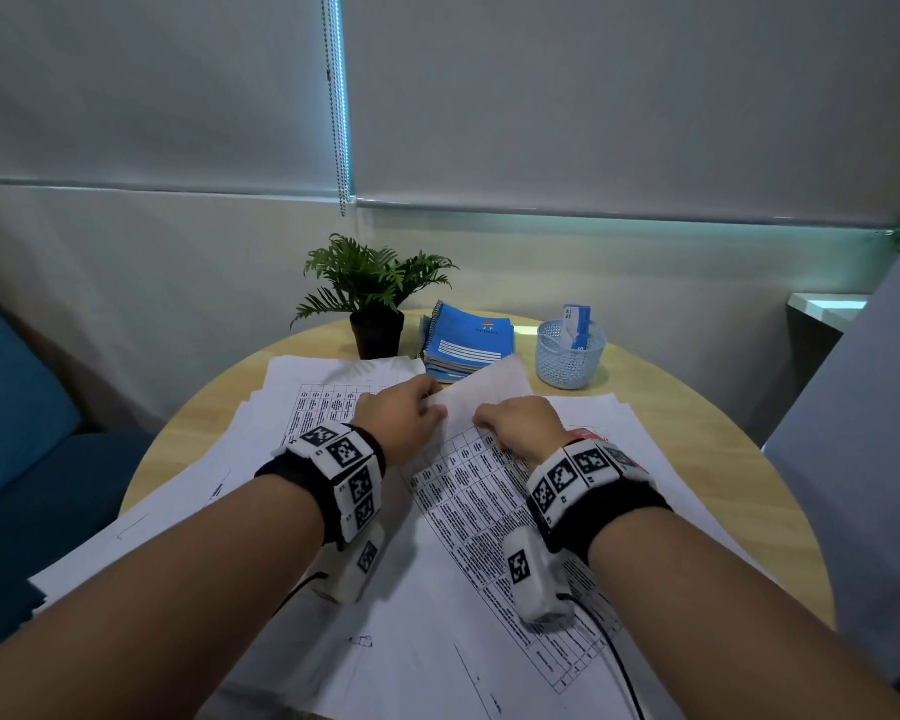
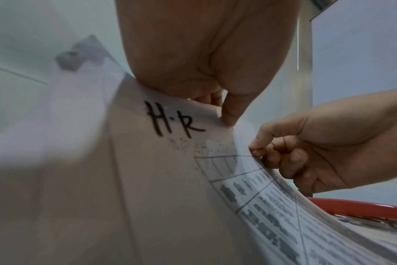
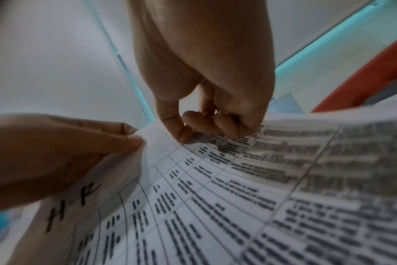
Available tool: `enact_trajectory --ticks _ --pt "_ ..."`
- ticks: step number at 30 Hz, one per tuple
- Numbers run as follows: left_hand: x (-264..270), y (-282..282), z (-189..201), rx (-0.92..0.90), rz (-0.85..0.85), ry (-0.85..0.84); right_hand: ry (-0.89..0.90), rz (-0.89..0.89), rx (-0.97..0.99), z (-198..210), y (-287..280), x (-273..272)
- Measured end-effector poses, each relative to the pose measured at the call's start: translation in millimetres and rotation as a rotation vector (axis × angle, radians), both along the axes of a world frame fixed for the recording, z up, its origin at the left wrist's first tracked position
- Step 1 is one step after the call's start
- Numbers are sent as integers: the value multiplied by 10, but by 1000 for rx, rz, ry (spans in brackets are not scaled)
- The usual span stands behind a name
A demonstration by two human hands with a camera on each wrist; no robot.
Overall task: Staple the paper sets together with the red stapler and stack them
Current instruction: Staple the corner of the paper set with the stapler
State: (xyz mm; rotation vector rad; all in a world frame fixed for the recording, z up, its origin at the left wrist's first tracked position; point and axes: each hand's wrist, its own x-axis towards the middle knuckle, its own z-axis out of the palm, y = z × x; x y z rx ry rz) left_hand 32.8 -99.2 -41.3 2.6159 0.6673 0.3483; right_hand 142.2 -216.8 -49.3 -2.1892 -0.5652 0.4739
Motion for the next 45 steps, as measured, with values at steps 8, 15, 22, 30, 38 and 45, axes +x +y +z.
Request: enact_trajectory --ticks 8,15,22,30,38,45 --pt "181 73 -25 -59 57 -27 -316 126 211 -67 -21 -102" --pt "186 127 12 -35 41 -38 -467 221 145 -69 -19 -81" --pt "154 79 7 34 10 -38 -450 146 113 50 25 -91" --pt "165 55 40 46 -6 -43 -430 131 134 19 56 -126" --pt "233 110 47 23 38 -9 -440 152 233 -33 21 -123" --pt "234 101 -27 -71 22 62 -477 140 333 35 45 -122"
